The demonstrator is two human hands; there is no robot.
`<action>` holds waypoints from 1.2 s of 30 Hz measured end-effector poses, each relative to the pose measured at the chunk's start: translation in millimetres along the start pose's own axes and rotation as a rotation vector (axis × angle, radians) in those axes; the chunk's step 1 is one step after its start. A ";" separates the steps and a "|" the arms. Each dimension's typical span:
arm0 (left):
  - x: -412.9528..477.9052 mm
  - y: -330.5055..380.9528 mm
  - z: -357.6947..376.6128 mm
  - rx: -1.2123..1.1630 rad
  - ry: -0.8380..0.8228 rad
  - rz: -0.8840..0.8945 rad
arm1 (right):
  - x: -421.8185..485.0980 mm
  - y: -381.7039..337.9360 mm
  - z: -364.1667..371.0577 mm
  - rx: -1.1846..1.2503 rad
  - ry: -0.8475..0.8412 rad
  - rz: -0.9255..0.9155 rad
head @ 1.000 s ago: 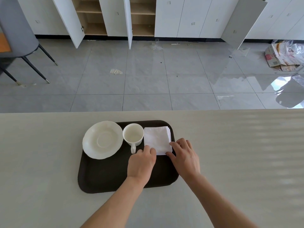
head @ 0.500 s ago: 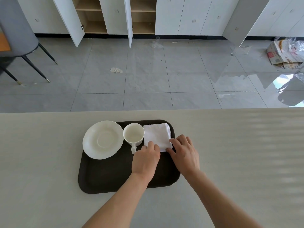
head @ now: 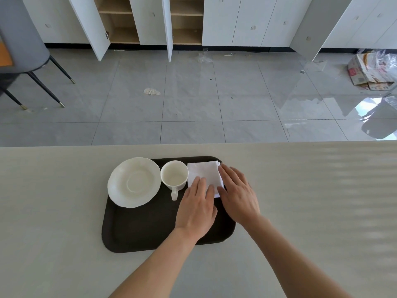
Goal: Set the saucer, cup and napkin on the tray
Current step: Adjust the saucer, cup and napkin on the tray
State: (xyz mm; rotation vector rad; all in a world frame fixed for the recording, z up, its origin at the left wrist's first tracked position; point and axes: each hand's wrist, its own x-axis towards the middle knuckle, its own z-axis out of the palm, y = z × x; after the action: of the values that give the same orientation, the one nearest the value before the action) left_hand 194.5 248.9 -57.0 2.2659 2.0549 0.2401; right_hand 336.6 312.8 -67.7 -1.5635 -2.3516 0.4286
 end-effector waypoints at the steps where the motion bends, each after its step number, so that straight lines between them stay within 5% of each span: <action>1: 2.0 1.5 1.5 0.000 -0.023 -0.020 | 5.4 0.8 1.1 -0.028 -0.048 -0.008; 9: 22.4 4.2 25.1 0.032 -0.215 -0.120 | 29.1 15.5 12.8 -0.243 -0.270 -0.047; 25: 23.0 5.6 34.4 0.058 -0.285 -0.179 | 27.8 15.1 16.3 -0.240 -0.297 -0.030; 36: -19.9 11.8 0.1 0.063 -0.174 -0.031 | 9.7 -4.6 -2.2 -0.059 -0.171 0.055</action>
State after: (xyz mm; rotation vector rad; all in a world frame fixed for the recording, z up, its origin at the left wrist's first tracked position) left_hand 204.2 228.0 -56.6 2.2003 2.0332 -0.0234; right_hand 329.9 320.2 -63.2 -1.6835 -2.4731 0.5291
